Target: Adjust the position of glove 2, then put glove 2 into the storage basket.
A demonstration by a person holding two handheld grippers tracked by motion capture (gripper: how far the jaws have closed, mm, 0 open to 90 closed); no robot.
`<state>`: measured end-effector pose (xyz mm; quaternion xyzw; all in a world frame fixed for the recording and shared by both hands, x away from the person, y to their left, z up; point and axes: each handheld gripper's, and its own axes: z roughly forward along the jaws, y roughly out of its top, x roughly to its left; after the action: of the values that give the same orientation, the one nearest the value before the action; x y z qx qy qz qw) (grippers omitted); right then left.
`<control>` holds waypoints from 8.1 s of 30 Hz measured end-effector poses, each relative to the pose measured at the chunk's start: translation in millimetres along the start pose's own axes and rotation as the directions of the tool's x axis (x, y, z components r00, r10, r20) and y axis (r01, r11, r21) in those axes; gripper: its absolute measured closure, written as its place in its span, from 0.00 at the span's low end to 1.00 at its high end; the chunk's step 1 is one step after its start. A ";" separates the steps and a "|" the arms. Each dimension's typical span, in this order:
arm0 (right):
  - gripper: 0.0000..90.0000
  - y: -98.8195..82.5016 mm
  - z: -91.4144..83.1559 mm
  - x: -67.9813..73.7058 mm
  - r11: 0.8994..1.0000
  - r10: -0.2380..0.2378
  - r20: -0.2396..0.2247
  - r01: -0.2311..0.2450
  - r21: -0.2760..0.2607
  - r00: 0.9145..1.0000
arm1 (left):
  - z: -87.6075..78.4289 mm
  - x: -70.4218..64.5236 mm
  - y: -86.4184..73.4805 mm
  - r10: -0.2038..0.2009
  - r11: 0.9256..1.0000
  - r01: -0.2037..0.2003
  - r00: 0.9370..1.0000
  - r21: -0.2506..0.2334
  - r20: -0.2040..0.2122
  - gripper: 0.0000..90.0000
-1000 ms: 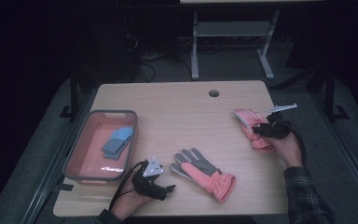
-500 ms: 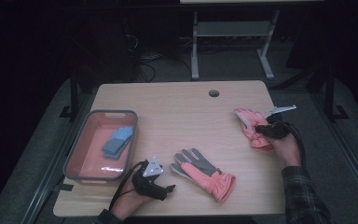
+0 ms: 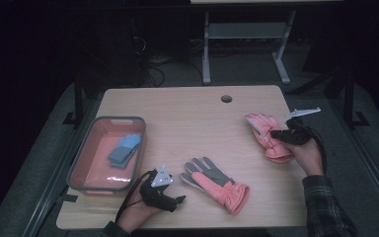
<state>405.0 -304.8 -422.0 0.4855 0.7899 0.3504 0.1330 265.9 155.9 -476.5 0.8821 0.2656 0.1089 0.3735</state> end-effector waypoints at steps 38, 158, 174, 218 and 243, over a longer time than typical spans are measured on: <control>0.99 13.5 -41.3 90.6 0.988 -0.154 -0.228 0.151 -0.031 0.962 | -0.1 0.4 0.0 0.005 1.000 -0.005 1.000 0.000 -0.001 0.14; 1.00 -65.4 9.4 185.1 0.907 -0.340 -0.490 0.418 0.055 0.803 | 32.3 10.9 65.2 -0.053 0.999 0.052 0.994 0.015 0.091 0.99; 1.00 -62.3 20.1 215.3 0.892 -0.373 -0.521 0.451 0.026 0.768 | 37.7 24.5 76.5 -0.059 0.998 0.059 0.993 0.002 0.101 0.99; 1.00 -31.1 18.3 184.6 0.950 -0.306 -0.367 0.308 -0.055 0.878 | -12.8 26.6 115.9 -0.054 0.996 0.064 0.986 -0.062 0.157 0.19; 1.00 -38.8 35.2 195.9 0.932 -0.338 -0.322 0.361 0.012 0.884 | 51.0 30.2 106.8 -0.162 0.987 0.150 0.945 0.064 0.284 0.14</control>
<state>301.6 -132.3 -448.4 0.2773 0.8875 0.3648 0.0489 352.3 79.9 -435.7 0.8723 0.2794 -0.0560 0.3974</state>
